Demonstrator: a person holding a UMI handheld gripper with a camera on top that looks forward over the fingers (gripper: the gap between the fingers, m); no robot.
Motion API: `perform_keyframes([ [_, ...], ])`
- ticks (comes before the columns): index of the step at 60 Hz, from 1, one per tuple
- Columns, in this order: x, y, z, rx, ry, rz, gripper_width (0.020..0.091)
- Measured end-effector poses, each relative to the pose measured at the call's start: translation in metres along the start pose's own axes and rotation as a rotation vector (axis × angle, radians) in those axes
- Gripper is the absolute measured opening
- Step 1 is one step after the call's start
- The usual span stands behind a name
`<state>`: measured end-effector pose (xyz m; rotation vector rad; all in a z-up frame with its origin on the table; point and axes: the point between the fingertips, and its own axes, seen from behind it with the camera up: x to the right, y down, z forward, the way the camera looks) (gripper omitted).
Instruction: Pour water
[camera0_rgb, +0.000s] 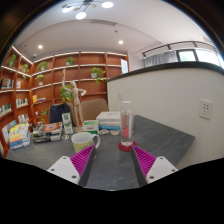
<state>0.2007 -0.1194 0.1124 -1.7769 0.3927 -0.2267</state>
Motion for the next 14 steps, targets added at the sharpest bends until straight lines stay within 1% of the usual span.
perform_keyframes([
  [8, -0.023, -0.006, -0.018, 0.028, -0.065, 0.004, 0.0735],
  [14, -0.033, -0.010, -0.028, 0.045, -0.082, -0.005, 0.0734],
])
